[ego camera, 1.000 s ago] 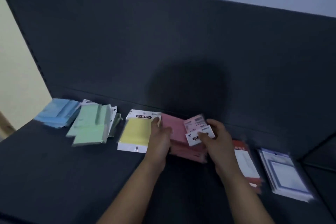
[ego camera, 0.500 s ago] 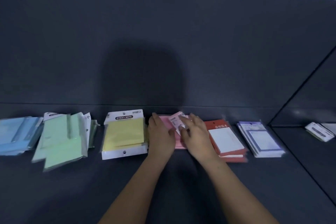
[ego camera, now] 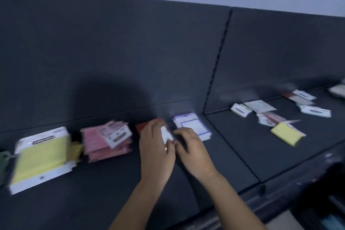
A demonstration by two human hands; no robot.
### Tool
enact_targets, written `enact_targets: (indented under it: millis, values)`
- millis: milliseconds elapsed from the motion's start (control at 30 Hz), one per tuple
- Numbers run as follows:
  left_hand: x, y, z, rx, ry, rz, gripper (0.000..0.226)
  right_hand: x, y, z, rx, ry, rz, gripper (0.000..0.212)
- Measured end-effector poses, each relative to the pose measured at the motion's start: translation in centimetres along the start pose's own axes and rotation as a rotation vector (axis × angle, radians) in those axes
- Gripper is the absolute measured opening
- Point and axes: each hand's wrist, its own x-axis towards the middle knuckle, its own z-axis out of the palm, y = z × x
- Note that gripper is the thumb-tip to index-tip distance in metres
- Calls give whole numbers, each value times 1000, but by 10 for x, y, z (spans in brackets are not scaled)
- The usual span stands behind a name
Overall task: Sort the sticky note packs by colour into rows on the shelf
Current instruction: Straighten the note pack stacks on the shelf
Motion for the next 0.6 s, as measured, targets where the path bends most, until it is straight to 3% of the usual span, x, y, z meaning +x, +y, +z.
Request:
enact_targets:
  millis: [167, 333, 600]
  values:
    - [-31, 83, 97, -125, -277, 51, 39, -56, 98, -121, -259, 87, 130, 29]
    - [-58, 152, 180, -138, -506, 31, 42, -124, 180, -233, -371, 307, 373, 30]
    - [-64, 213, 259, -101, -665, 54, 41, -158, 241, -299, -380, 368, 458, 39]
